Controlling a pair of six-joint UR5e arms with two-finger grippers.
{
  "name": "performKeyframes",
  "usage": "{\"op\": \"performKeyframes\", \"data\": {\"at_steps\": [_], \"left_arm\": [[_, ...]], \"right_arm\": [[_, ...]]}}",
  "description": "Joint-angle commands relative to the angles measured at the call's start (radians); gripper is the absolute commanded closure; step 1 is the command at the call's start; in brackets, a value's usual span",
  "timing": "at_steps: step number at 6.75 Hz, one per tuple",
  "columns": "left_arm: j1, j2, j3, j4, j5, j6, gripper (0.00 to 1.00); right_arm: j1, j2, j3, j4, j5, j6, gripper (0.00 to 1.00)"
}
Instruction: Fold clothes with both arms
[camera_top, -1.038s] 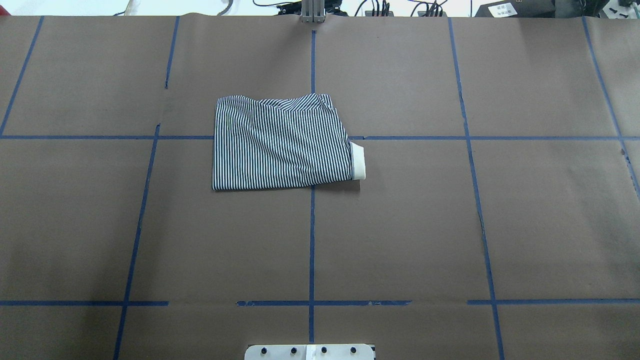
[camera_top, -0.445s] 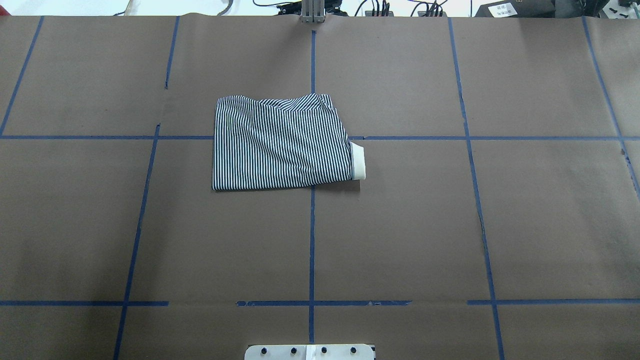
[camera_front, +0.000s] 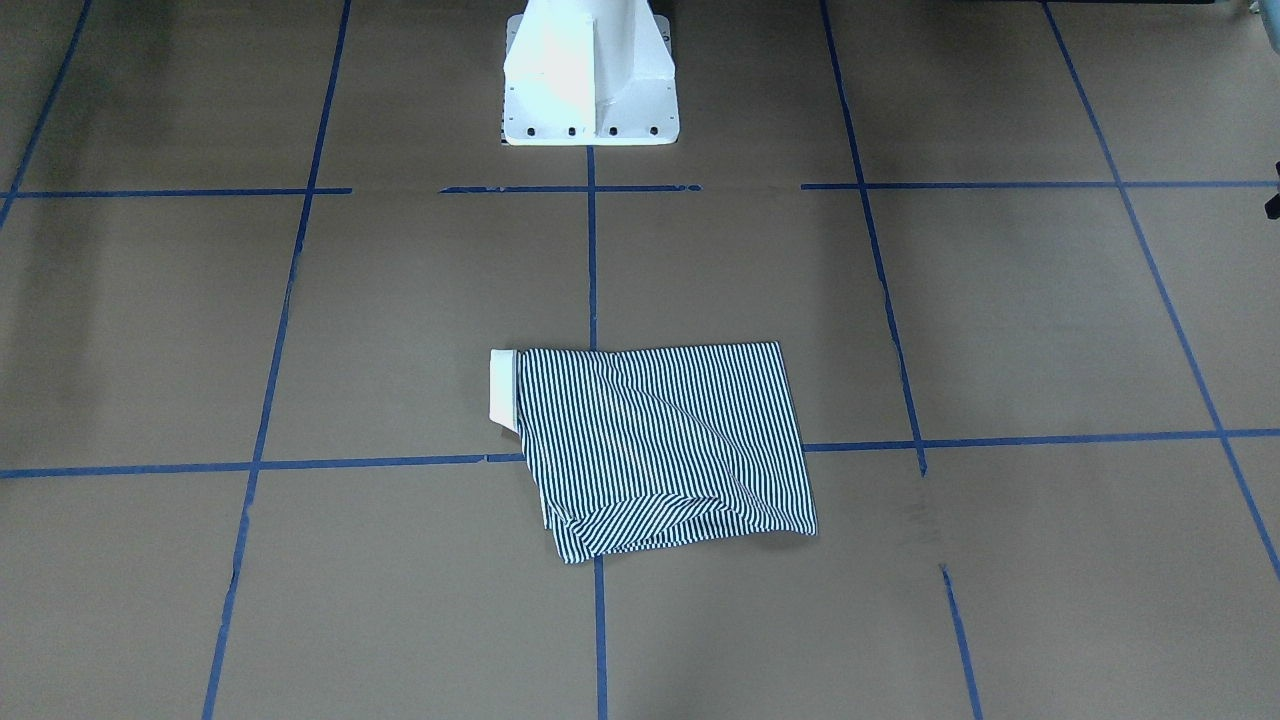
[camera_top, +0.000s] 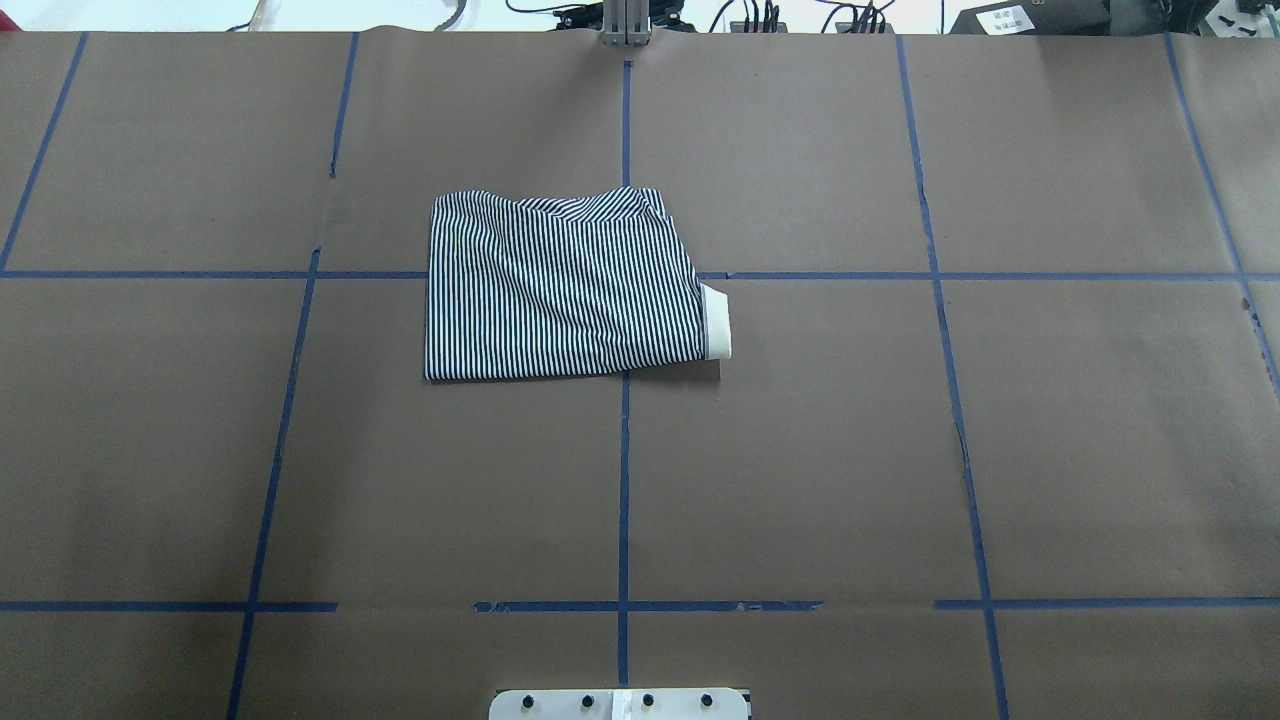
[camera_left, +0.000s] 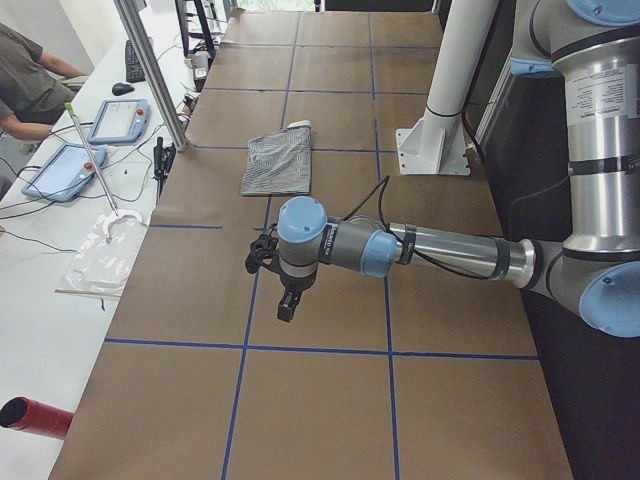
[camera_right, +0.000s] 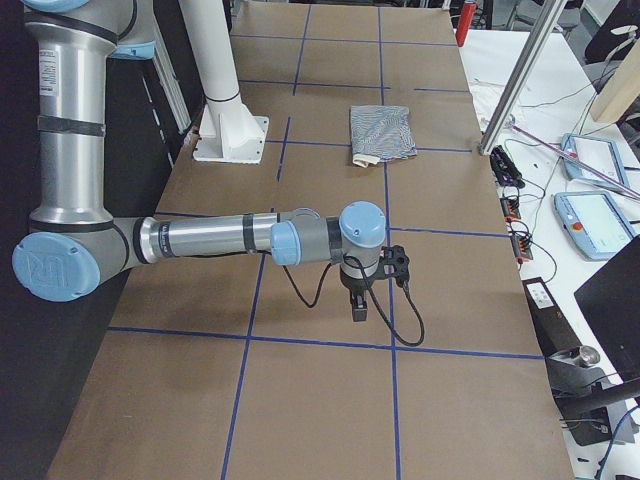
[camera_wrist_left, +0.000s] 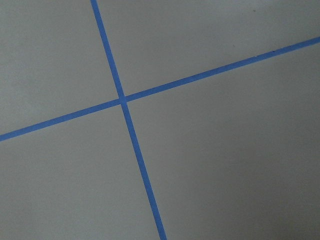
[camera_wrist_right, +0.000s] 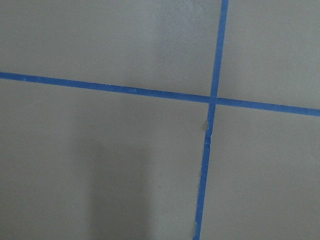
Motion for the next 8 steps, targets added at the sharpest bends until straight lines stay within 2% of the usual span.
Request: {"op": "performKeyframes", "data": {"at_steps": [1, 8], "left_arm": [[0.0, -0.003, -0.002, 0.001, 0.001, -0.002, 0.0], [0.0, -0.008, -0.005, -0.002, 0.002, -0.004, 0.0]], "right_arm": [[0.0, -0.006, 0.001, 0.01, 0.04, 0.0, 0.0], [0.0, -0.027, 0.017, 0.01, 0.019, 0.008, 0.0]]}}
